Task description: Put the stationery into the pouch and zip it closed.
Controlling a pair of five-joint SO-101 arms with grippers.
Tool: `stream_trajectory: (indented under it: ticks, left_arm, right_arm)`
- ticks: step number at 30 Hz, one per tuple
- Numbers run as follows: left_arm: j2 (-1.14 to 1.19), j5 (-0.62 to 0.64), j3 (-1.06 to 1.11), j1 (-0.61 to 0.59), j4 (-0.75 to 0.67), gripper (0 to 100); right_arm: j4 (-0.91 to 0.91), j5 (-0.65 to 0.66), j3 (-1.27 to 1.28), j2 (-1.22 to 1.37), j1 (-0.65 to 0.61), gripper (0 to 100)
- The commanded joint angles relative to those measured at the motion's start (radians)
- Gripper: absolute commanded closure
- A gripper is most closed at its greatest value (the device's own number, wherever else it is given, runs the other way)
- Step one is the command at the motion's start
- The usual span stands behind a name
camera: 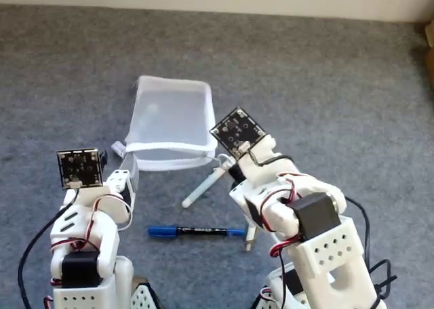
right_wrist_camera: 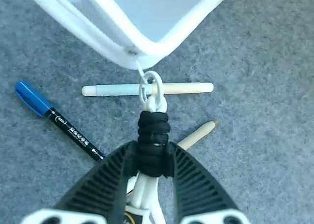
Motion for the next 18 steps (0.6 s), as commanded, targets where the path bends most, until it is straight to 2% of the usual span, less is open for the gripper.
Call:
stream_trajectory:
  ticks: [1, 6, 12, 18]
  left_arm:
    - [-0.012, -0.086, 0.041, 0.030, -0.086, 82]
    - [-0.012, -0.160, 0.091, 0.087, -0.124, 82]
    - [-0.012, -0.163, 0.101, 0.088, -0.124, 87]
    - [-0.012, -0.163, 0.127, 0.110, -0.137, 87]
  right_arm:
    - [0.021, -0.015, -0.091, -0.030, -0.022, 99.5]
    - [0.022, -0.055, -0.097, -0.030, -0.105, 99.5]
    - [0.031, -0.063, -0.114, -0.041, -0.124, 99.5]
    - [0.099, -0.063, -0.180, -0.173, -0.159, 99.5]
